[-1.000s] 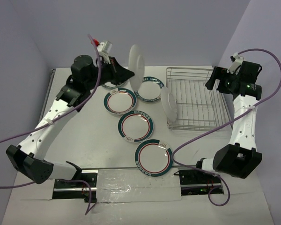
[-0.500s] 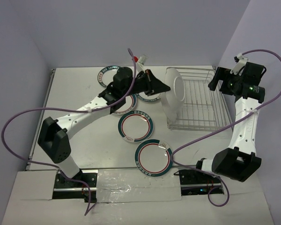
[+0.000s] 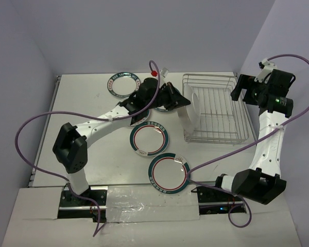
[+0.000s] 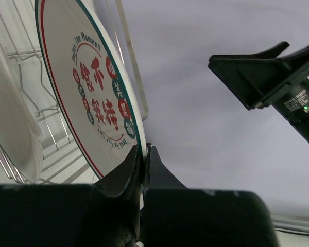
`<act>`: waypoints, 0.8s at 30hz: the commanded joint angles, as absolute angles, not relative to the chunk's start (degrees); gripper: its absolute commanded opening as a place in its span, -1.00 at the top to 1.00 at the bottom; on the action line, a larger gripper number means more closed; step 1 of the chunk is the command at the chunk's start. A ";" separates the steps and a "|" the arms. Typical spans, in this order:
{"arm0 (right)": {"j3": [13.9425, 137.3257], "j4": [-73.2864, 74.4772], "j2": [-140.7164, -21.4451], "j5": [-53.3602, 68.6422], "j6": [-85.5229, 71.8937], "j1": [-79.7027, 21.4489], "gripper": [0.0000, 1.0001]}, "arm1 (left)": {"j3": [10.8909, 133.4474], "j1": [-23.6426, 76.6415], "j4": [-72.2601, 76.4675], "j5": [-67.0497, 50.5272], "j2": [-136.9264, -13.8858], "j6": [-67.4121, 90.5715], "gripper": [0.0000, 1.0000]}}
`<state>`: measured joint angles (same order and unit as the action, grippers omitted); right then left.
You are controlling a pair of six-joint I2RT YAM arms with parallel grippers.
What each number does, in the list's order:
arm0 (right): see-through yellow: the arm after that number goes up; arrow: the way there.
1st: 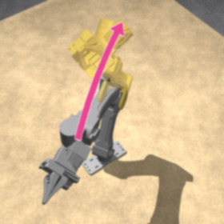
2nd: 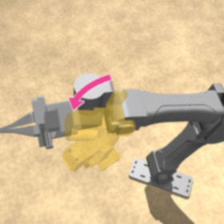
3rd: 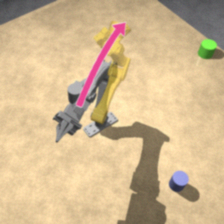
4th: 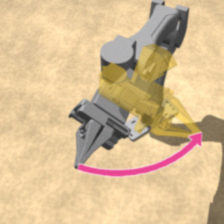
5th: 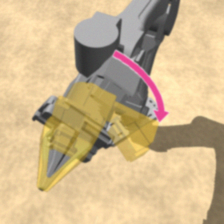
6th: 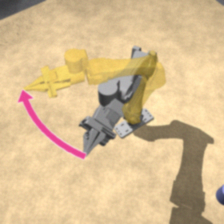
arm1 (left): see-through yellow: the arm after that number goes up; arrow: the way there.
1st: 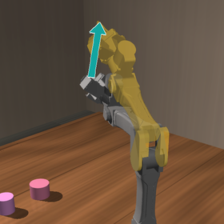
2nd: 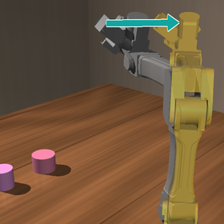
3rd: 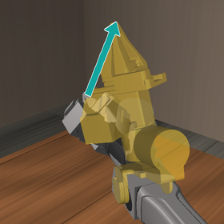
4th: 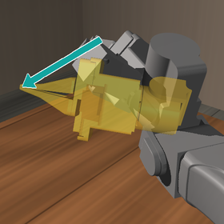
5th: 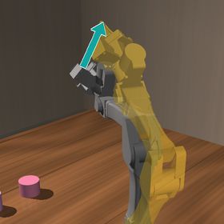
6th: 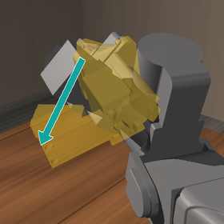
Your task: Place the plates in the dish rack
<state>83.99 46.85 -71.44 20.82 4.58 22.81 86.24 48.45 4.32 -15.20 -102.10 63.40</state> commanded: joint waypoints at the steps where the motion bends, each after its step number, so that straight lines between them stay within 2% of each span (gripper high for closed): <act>1: 84.38 47.11 -69.70 20.66 5.97 23.29 -1.00 | 90.00 48.43 9.05 -16.61 -104.05 65.48 1.00; 12: 84.11 47.37 -69.78 21.97 6.59 23.20 -1.00 | 90.44 48.34 11.86 -19.15 -110.12 63.90 0.99; 14: 84.02 47.37 -69.79 22.06 6.68 23.20 -1.00 | 90.18 48.34 12.13 -19.77 -110.48 64.16 0.87; 15: 84.02 47.37 -69.79 22.23 6.68 23.20 -1.00 | 89.39 48.34 12.48 -20.04 -110.48 64.07 0.67; 16: 84.11 47.37 -69.70 22.24 6.85 23.20 -1.00 | 89.12 48.34 12.65 -20.21 -110.39 63.90 0.59; 17: 84.02 47.37 -69.70 22.24 6.77 23.20 -1.00 | 89.03 48.25 12.40 -20.21 -110.22 63.11 0.31; 22: 84.64 47.64 -69.79 22.76 6.85 23.29 -1.00 | 89.38 47.29 9.59 -18.37 -107.15 56.62 -0.56; 24: 84.81 47.72 -69.79 22.85 6.77 23.20 -1.00 | 89.12 46.41 7.30 -17.67 -104.07 51.17 -0.72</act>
<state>83.92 47.70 -71.20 22.11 6.09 22.83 86.72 47.72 6.63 -18.20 -110.76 58.48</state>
